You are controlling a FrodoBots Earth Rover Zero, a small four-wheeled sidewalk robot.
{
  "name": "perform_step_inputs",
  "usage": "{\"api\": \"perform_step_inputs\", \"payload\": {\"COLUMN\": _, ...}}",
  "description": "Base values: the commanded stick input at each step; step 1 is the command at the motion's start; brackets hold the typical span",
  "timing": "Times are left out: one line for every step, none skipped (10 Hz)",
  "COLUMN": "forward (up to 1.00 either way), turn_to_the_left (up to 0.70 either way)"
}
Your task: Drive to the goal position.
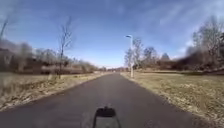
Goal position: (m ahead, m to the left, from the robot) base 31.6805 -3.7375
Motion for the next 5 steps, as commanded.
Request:
{"api": "perform_step_inputs", "payload": {"forward": 1.0, "turn_to_the_left": 0.06}}
{"api": "perform_step_inputs", "payload": {"forward": 1.0, "turn_to_the_left": 0.06}}
{"api": "perform_step_inputs", "payload": {"forward": 1.0, "turn_to_the_left": 0.06}}
{"api": "perform_step_inputs", "payload": {"forward": 1.0, "turn_to_the_left": 0.06}}
{"api": "perform_step_inputs", "payload": {"forward": 1.0, "turn_to_the_left": 0.06}}
